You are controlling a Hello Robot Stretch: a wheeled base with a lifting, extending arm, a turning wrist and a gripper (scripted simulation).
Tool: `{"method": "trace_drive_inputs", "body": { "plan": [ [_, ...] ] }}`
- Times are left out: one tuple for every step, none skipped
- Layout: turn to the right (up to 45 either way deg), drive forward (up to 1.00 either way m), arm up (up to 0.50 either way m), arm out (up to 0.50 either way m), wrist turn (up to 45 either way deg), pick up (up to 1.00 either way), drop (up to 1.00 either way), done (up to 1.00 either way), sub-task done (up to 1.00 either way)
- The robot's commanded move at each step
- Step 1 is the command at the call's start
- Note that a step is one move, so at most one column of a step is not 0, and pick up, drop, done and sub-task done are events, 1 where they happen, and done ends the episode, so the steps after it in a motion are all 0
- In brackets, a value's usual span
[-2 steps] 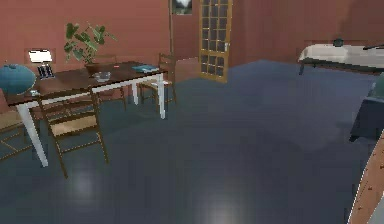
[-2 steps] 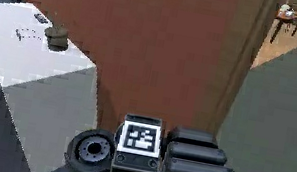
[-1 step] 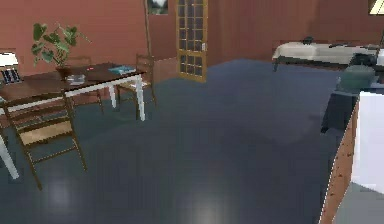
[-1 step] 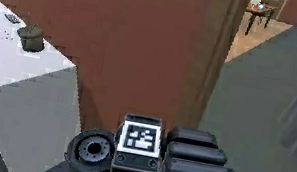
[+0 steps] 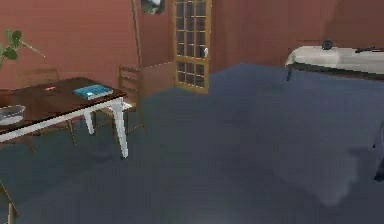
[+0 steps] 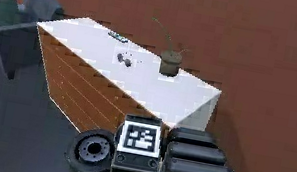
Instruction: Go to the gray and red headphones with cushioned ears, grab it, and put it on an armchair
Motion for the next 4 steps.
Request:
{"method": "trace_drive_inputs", "body": {
  "plan": [
    [33.0,0.0,0.0,0.0,0.0,0.0,0.0,0.0,0.0],
    [0.0,1.0,0.0,0.0,0.0,0.0,0.0,0.0,0.0],
    [0.0,1.0,0.0,0.0,0.0,0.0,0.0,0.0,0.0],
    [42.0,0.0,0.0,0.0,0.0,0.0,0.0,0.0,0.0]
  ]
}}
